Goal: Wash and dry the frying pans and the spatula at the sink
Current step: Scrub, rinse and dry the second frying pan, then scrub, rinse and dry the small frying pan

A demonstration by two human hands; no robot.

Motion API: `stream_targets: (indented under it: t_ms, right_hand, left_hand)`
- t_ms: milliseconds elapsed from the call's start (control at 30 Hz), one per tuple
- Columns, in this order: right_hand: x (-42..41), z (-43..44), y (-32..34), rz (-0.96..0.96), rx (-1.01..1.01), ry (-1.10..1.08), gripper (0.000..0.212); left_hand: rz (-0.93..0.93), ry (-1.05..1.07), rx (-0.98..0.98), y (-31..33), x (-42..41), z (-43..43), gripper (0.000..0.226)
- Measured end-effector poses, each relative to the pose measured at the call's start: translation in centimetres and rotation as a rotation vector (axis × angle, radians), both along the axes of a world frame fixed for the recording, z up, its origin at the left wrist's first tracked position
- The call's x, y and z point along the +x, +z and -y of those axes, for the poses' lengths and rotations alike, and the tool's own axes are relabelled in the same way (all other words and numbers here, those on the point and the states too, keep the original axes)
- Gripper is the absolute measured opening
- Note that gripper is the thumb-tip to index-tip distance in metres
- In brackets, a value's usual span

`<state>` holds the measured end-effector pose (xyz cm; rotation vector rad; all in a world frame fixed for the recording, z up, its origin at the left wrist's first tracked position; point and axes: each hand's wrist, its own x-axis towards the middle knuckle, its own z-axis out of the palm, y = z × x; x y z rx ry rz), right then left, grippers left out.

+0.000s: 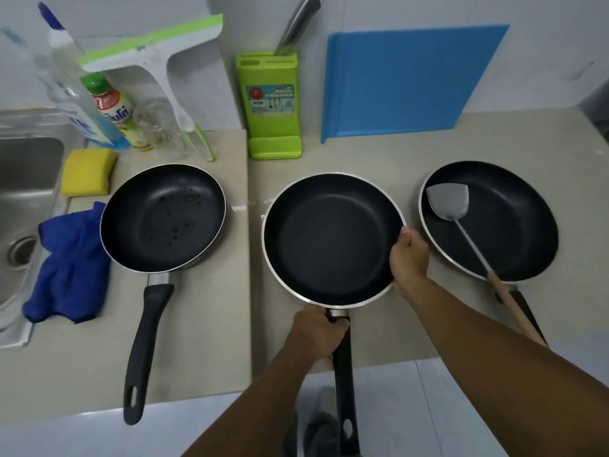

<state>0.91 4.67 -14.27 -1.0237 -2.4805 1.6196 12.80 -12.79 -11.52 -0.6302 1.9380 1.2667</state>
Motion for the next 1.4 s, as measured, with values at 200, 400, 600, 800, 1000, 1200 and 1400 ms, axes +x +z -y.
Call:
stream_targets:
  t_ms: [200, 400, 600, 800, 1000, 1200, 1400]
  right_hand:
    - [-0.6, 0.0, -0.3, 0.007, 0.034, 0.014, 0.031]
    - [-1.1, -0.4, 0.2, 0.025, 0.149, 0.118, 0.031]
    - [-1.6, -0.7, 0.1, 0.03, 0.273, 0.191, 0.022]
    - [-1.4, -0.9, 1.8, 0.041, 0.433, 0.375, 0.022]
    - [1.4, 2.2, 5.9, -0.247, 0.44, 0.671, 0.046]
    - [3.4, 8.0, 9.4, -0.271, 0.357, 0.813, 0.044]
    - [6.7, 15.0, 12.8, -0.253, 0.232, 0.856, 0.038]
  left_hand:
    - [0.003, -0.005, -0.034, -0.2, -0.2, 0.3, 0.02]
    - [0.055, 0.033, 0.023, -0.1, -0.2, -0.2, 0.019]
    - [0.054, 0.035, 0.038, -0.1, -0.2, -0.4, 0.018]
    - [0.024, -0.07, -0.06, 0.9, 0.1, 0.4, 0.031]
    - [-0.16, -0.052, -0.219, 4.6, -0.4, 3.7, 0.035]
    - [-0.405, 0.144, -0.31, 11.4, -0.6, 8.4, 0.02]
    - [-0.503, 0.194, -0.446, 14.6, -0.4, 17.0, 0.022]
